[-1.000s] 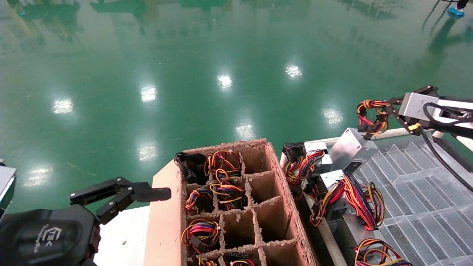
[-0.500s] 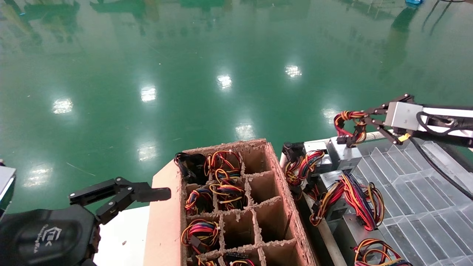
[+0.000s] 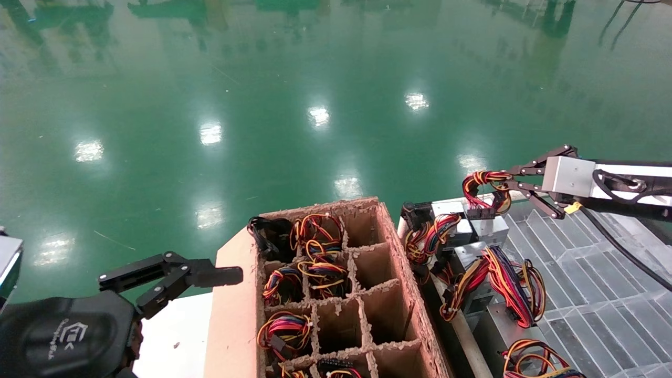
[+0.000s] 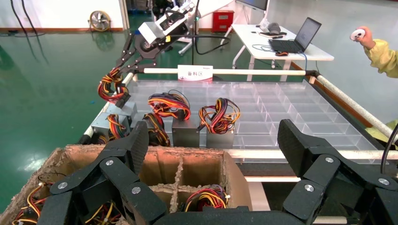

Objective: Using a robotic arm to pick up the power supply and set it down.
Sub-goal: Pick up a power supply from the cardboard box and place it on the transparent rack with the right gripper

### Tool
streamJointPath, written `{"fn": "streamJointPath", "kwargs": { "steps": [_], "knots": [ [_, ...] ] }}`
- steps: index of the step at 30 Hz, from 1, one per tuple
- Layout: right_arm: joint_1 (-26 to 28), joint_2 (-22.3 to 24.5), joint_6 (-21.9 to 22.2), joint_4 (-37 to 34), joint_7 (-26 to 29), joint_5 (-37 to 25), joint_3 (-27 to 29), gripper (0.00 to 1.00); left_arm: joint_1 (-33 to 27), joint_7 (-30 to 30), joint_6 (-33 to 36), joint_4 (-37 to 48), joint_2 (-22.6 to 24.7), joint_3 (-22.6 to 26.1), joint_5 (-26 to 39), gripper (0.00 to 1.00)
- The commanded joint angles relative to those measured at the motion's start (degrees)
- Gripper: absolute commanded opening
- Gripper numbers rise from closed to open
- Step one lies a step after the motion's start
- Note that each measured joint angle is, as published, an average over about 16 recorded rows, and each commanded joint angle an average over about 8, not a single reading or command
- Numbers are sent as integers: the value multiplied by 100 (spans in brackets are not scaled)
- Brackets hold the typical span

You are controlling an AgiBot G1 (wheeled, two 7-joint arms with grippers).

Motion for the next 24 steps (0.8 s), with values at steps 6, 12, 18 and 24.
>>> {"fn": "streamJointPath", "kwargs": {
  "steps": [6,12,18,24],
  "knots": [
    [-67,-28,132,7,-12,55,39,1,0,1,-1,0,-1,2,-1,100],
    [-102,-35,181,13,-20,81,57,62,0,2,-2,0,-2,3,-2,100],
    [-114,-35,195,14,-18,90,62,100,1,2,-3,2,-2,3,-3,100],
    [-114,-34,195,16,-20,95,63,100,1,2,-4,2,-2,3,-4,100]
  ]
}}
